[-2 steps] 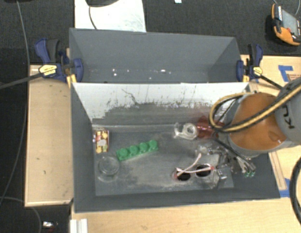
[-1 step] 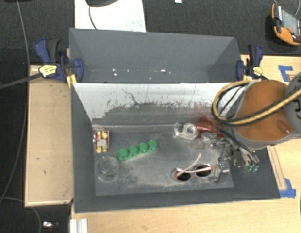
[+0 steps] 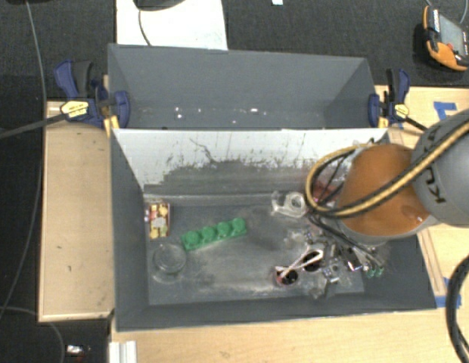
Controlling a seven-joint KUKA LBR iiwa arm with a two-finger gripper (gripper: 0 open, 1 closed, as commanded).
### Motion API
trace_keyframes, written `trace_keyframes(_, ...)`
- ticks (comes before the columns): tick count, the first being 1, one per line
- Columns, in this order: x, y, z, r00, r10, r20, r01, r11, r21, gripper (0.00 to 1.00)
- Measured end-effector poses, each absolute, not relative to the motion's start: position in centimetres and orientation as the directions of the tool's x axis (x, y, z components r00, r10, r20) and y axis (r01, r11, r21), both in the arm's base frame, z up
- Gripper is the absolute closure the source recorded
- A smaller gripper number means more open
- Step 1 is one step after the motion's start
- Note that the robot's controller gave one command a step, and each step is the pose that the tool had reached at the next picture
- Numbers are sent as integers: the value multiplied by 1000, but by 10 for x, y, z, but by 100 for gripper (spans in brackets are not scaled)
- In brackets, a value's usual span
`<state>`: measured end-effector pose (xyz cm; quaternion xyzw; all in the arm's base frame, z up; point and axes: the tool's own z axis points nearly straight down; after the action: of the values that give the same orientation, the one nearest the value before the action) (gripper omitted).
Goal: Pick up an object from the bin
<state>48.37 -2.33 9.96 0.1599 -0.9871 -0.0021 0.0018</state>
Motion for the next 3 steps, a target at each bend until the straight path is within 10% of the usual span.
trace_keyframes(1, 491, -17, 69, -980, -198, -8, -198, 980, -3, 0)
trace_keyframes(2, 491, -11, 70, -906, -424, -5, -424, 906, 1, 100)
trace_keyframes(3, 491, -11, 70, -905, -425, -5, -425, 905, 1, 100)
